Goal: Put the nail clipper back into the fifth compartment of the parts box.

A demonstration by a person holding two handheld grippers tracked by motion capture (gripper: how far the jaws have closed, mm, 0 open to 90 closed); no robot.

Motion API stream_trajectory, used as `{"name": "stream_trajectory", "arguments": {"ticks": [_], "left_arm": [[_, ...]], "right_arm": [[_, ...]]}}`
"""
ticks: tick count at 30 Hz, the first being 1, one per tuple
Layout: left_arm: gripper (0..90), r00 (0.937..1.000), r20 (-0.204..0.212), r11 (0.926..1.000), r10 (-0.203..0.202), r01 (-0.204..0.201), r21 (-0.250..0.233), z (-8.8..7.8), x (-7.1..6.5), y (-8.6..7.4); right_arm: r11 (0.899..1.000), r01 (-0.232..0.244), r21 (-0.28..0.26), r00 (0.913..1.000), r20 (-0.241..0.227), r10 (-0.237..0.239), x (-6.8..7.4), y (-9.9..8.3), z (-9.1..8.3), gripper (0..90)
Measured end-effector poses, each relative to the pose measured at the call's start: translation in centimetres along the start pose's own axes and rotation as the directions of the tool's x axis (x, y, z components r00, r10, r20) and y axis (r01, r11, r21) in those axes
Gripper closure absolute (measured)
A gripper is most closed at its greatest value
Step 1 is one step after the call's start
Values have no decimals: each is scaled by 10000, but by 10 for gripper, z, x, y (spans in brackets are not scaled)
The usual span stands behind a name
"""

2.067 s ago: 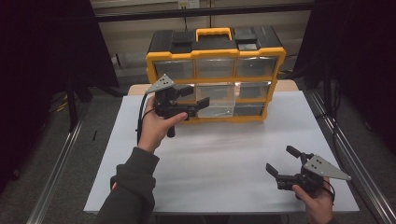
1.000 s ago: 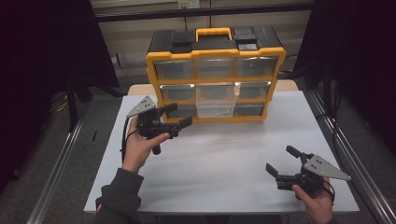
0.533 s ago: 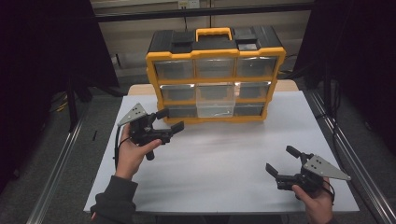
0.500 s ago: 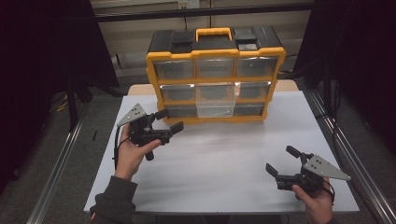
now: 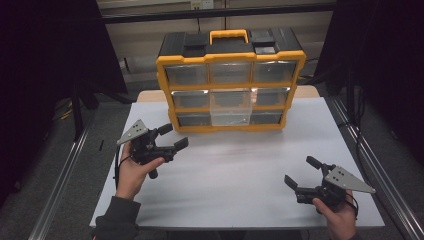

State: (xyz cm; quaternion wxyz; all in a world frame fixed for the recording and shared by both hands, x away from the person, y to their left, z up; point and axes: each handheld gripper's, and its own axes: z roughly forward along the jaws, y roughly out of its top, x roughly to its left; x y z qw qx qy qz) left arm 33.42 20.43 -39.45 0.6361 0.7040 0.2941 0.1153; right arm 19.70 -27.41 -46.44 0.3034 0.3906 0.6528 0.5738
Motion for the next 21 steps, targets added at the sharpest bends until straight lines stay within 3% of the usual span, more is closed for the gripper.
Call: {"name": "stream_trajectory", "arguments": {"ticks": [2, 3, 8, 9, 11, 15, 19, 21], "left_arm": [[108, 9999, -111, 10000, -82, 83, 25, -3, 1, -2], [108, 9999, -76, 9998, 67, -65, 163, -6, 3, -3], [106, 9996, -253, 9999, -121, 121, -15, -13, 6, -8], [105, 9999, -138, 9999, -59, 61, 98, -15, 7, -9], [102, 9988, -358, 9993, -324, 318, -185, -16, 6, -12], [100, 9992, -389, 10000, -93, 94, 18, -23, 10, -15], [102, 9978, -612, 9993, -266, 250, -265, -28, 11, -21], [101, 9981, -571, 9996, -220, 210, -185, -31, 13, -23]], "right_arm": [[10000, -2, 0, 10000, -12, 2, 0, 0, 0, 14], [10000, -19, 8, 10000, -14, 19, 0, 0, 0, 15], [10000, 3, -3, 10000, 9, -3, 0, 0, 0, 15], [10000, 13, -9, 10000, 5, -13, 0, 0, 0, 15], [10000, -20, 14, 10000, 5, 20, 0, 0, 0, 15], [10000, -16, 18, 10000, 14, 16, 0, 0, 0, 15], [10000, 7, 2, 10000, 8, -7, 0, 0, 0, 14], [10000, 27, -14, 10000, 7, -27, 0, 0, 0, 15]]}}
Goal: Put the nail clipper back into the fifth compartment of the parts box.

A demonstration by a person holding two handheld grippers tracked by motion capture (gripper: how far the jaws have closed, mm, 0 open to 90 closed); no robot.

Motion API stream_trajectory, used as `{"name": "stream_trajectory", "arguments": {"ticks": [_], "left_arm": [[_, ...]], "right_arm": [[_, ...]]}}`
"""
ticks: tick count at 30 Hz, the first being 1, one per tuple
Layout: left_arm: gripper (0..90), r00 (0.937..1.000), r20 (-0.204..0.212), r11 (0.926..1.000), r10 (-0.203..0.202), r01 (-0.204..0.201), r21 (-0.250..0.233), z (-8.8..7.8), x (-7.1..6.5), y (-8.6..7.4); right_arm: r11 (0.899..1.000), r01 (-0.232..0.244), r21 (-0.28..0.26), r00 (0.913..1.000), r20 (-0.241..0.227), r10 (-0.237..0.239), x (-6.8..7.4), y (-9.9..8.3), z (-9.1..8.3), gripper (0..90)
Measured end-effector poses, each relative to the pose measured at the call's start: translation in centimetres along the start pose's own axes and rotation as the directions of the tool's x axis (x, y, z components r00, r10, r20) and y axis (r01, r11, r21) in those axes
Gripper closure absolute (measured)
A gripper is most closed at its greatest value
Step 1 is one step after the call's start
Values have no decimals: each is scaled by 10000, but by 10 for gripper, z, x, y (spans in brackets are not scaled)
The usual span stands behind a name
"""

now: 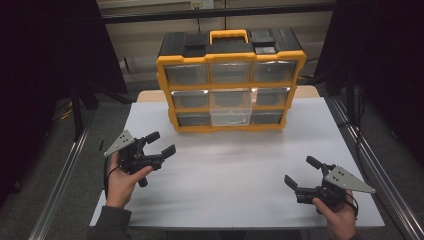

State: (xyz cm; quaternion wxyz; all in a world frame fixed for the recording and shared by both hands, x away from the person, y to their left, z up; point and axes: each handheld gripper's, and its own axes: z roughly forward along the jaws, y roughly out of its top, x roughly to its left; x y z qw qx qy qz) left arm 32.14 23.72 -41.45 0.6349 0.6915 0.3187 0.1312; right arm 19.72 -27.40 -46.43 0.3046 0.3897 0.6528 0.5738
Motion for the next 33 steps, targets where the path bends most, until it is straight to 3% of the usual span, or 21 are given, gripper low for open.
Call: {"name": "stream_trajectory", "arguments": {"ticks": [5, 7, 9, 11, 12, 14, 15, 17, 18, 19, 20, 21, 22, 23, 25, 26, 28, 29, 31, 33], "left_arm": [[101, 9999, -121, 10000, 18, -17, 89, -7, 3, -7], [99, 9993, -381, 9999, 43, -39, 94, -9, 3, -10], [98, 9999, -109, 9995, 14, -10, 315, -13, 6, -11], [96, 9989, -470, 10000, -29, 32, 75, -14, 5, -15], [96, 9998, -172, 9994, 96, -90, 321, -17, 7, -15], [96, 9997, -164, 9983, 183, -174, 549, -20, 9, -16], [96, 9997, -253, 9993, -10, 20, 381, -20, 8, -18], [93, 9994, -336, 9995, 17, -6, 322, -22, 9, -20], [93, 9989, -430, 9999, -160, 162, 37, -21, 8, -22], [93, 9974, -721, 9999, 24, -16, 109, -22, 8, -23], [93, 9991, -417, 9999, 9, -3, 150, -24, 9, -24], [92, 9971, -751, 9999, -130, 131, 3, -23, 8, -25], [92, 9973, -740, 9999, -17, 25, 111, -25, 9, -25], [92, 9966, -812, 9999, -155, 154, -19, -25, 8, -27], [91, 9983, -561, 9998, -139, 145, 117, -27, 10, -28], [90, 9961, -858, 9998, -216, 220, 37, -27, 9, -30], [90, 9959, -896, 9998, -129, 142, 143, -29, 10, -32], [90, 9981, -608, 9997, -117, 131, 222, -30, 11, -33], [90, 9982, -588, 9996, -79, 95, 260, -32, 11, -34], [89, 9951, -981, 9998, -129, 144, 143, -32, 10, -37]], "right_arm": [[10000, -4, 8, 10000, 7, 4, 0, 0, 0, 15], [10000, 1, 4, 10000, 2, -1, 0, 0, 0, 15], [10000, -6, 35, 10000, -16, 6, 0, 0, 0, 15], [10000, 5, 30, 10000, -10, -5, 0, 0, 0, 14], [10000, 4, 32, 10000, -8, -4, 0, 0, 0, 15], [10000, 5, 30, 10000, -14, -5, 0, 0, 0, 15], [10000, -14, 16, 10000, 17, 14, 0, 0, 0, 15], [10000, -25, 17, 10000, 24, 25, 0, 0, 0, 14], [10000, -34, 26, 10000, 38, 34, 1, 0, 0, 15], [10000, -24, 25, 10000, 22, 24, 1, 0, 0, 15], [10000, -30, 26, 10000, 38, 30, 1, 0, 0, 15], [10000, -24, 24, 10000, 25, 24, 1, 0, 0, 15], [10000, -27, 27, 10000, 41, 27, 1, 0, 0, 15], [10000, -31, 31, 10000, 41, 30, 1, 0, 0, 15], [10000, -26, 26, 10000, 38, 26, 1, 0, 0, 15], [10000, -23, 24, 10000, 28, 23, 1, 0, 0, 15], [10000, -18, 15, 10000, 32, 17, 1, 0, 0, 15], [10000, -26, 25, 10000, 43, 26, 1, 0, 0, 15], [10000, -21, 32, 10000, 23, 20, 1, 0, 0, 15], [10000, -12, 28, 10000, 24, 12, 1, 0, 0, 15]]}}
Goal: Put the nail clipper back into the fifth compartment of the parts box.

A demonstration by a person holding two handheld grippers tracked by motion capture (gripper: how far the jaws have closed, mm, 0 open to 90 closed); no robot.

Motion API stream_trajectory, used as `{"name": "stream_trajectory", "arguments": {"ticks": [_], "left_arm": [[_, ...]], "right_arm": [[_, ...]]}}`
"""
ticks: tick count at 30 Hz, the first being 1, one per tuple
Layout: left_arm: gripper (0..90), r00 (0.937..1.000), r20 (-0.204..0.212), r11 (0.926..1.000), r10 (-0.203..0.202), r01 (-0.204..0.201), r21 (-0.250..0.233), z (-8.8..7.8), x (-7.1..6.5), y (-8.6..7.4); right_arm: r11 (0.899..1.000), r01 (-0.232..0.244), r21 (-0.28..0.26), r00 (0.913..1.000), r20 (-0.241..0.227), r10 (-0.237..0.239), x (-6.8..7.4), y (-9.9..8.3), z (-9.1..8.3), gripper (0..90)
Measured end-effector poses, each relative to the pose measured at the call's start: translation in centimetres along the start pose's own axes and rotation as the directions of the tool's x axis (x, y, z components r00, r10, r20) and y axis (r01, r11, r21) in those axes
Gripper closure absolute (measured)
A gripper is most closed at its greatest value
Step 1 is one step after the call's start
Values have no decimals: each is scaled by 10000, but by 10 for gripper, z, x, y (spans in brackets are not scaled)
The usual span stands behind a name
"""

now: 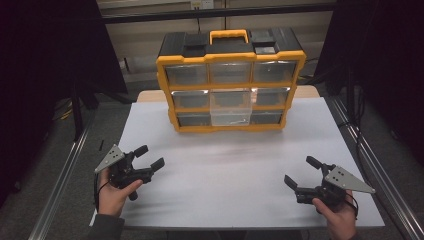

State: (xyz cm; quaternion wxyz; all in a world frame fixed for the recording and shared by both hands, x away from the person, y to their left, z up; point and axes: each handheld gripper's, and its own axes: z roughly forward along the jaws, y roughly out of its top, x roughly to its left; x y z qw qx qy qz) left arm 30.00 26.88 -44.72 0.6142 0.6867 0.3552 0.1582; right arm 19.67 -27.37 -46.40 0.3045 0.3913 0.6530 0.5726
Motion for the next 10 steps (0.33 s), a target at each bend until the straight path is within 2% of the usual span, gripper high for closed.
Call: {"name": "stream_trajectory", "arguments": {"ticks": [1, 2, 3, 5, 8, 9, 10], "left_arm": [[89, 9999, 91, 9998, 138, -139, 156, -2, 1, -1], [88, 9995, 304, 9998, 68, -75, 205, -3, 3, -3], [87, 10000, -10, 10000, -59, 59, 64, -2, 1, -5], [85, 9999, -56, 9997, 96, -95, 232, -5, 3, -7], [79, 10000, -45, 9995, 68, -67, 293, -8, 4, -9], [79, 9998, -94, 9991, 193, -189, 382, -9, 5, -10], [76, 9999, -128, 9994, 93, -89, 322, -8, 4, -10]], "right_arm": [[10000, -2, 4, 10000, -6, 2, 0, 0, 0, 15], [10000, -3, 9, 10000, -5, 3, 0, 0, 0, 15], [10000, 6, 8, 10000, -15, -6, 0, 0, 0, 15], [10000, -4, 10, 10000, -12, 4, 0, 0, 0, 15], [10000, -2, 56, 10000, -39, 2, 0, 0, 1, 15], [10000, 22, 76, 10000, -35, -22, 0, -1, 1, 15], [9999, 51, 94, 10000, -40, -50, -1, -1, 1, 15]]}}
